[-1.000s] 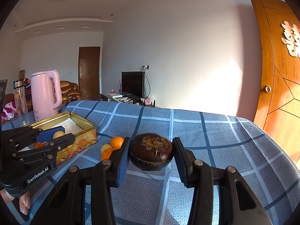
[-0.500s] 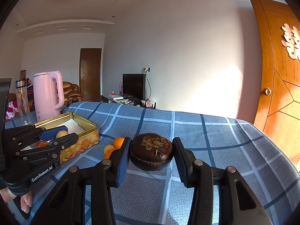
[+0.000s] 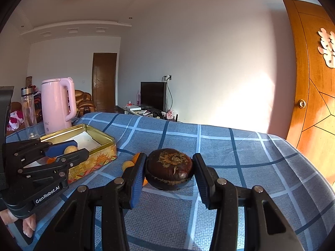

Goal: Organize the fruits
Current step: 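Lift and carry the yellow fruit and brown fruit over the gold tray with both tools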

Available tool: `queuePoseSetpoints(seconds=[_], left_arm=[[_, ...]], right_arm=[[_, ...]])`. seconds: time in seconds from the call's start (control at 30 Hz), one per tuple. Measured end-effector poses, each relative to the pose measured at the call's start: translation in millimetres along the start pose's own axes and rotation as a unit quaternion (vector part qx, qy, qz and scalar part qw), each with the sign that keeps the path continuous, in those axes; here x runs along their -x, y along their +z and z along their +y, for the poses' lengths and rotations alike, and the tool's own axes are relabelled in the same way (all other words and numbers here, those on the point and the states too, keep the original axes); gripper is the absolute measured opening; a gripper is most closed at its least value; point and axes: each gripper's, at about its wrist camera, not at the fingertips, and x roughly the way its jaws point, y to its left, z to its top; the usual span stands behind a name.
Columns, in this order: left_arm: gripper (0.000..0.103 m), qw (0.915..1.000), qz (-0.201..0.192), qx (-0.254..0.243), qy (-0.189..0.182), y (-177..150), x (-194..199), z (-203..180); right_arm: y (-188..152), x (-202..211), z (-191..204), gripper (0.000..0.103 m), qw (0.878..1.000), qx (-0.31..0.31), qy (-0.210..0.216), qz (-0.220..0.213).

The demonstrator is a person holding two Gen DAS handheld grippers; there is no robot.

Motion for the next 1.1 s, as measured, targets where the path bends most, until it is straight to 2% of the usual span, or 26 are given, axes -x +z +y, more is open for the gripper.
queuePoseSetpoints(seconds=[0.57,1.1], left_arm=[[0.028,0.9997,0.004,0.013,0.02,-7,10,23],[0.028,0.9985,0.002,0.037,0.041,-13,26,62]], right_arm=[[0,-1,37,0.047,0.999,0.025,0.041,0.015],[10,-8,87,0.047,0.995,0.053,0.085,0.023]])
